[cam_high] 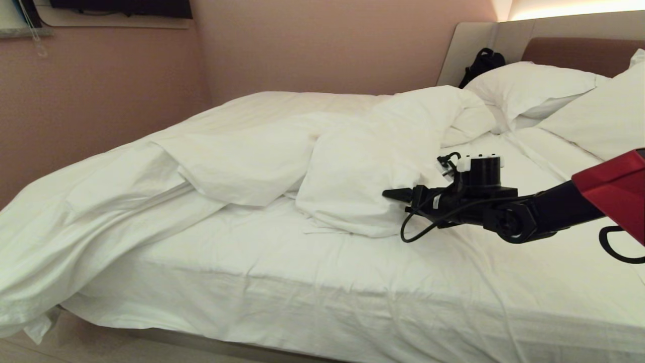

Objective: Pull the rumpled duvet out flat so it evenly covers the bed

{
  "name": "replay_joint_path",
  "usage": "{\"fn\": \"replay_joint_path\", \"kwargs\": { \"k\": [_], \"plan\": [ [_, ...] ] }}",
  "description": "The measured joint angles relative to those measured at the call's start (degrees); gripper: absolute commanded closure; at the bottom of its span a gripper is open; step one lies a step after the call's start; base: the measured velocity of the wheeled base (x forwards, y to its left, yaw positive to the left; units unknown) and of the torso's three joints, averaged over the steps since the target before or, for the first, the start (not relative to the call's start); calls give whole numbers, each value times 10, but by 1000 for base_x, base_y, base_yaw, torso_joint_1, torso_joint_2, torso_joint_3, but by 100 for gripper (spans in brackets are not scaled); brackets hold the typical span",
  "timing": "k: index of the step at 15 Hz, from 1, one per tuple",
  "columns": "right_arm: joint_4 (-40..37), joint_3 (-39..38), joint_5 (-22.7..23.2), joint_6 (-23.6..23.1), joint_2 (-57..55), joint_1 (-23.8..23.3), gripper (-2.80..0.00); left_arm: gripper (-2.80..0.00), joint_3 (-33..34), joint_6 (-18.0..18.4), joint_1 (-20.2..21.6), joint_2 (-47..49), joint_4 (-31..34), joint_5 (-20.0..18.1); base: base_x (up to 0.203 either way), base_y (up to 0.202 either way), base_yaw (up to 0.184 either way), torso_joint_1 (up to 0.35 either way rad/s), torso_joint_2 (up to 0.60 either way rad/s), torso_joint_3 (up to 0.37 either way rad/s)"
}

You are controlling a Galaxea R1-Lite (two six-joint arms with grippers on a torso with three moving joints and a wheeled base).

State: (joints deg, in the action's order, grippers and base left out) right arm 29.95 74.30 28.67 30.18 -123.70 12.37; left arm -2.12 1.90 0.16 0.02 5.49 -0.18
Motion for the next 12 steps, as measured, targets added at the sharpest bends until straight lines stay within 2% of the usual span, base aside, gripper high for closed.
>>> {"fn": "replay_joint_path", "kwargs": {
  "k": [5,12],
  "plan": [
    [4,12,-40,-6,-7,-5,-280,0,0,0,0,0,0,0,0,0,0,0,0,0],
    [39,15,-69,-50,-44,7,-280,0,0,0,0,0,0,0,0,0,0,0,0,0]
  ]
}}
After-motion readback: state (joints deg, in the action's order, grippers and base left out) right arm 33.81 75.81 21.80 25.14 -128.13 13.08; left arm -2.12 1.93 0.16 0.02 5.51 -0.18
